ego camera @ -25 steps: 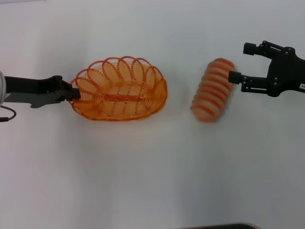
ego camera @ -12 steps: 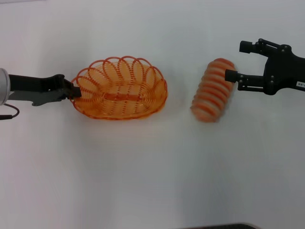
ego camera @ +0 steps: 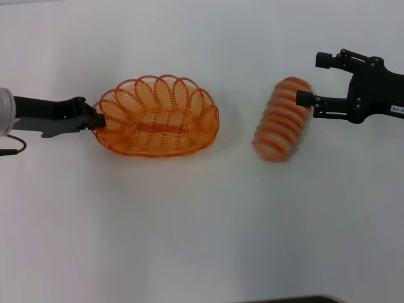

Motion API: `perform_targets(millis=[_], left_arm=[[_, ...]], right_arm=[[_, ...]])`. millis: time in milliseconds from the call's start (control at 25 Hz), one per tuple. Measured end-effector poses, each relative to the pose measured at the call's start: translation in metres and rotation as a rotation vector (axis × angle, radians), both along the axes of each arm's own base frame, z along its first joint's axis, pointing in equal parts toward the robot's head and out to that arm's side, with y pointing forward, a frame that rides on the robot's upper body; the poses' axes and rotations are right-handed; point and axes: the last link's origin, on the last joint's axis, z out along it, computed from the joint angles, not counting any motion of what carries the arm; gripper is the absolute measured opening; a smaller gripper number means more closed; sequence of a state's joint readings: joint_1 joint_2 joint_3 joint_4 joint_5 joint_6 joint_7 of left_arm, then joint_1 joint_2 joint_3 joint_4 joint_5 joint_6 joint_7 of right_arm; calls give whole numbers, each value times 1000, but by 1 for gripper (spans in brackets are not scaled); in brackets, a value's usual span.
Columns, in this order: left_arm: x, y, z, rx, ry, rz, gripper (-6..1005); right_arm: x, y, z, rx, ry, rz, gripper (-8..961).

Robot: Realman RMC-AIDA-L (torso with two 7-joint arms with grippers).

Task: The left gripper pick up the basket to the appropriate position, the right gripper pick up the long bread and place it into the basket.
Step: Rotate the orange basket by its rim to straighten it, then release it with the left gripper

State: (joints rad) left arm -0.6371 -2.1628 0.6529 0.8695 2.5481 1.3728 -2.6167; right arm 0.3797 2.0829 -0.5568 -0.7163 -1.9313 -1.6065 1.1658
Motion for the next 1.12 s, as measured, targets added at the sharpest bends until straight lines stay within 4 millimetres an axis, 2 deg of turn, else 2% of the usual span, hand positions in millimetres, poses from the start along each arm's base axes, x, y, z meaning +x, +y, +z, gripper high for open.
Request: perform_targets(millis=[1120], left_arm=[[2, 4, 0, 26, -15, 37, 100]], right_arm=[[-2, 6, 0, 14, -14, 10, 931]])
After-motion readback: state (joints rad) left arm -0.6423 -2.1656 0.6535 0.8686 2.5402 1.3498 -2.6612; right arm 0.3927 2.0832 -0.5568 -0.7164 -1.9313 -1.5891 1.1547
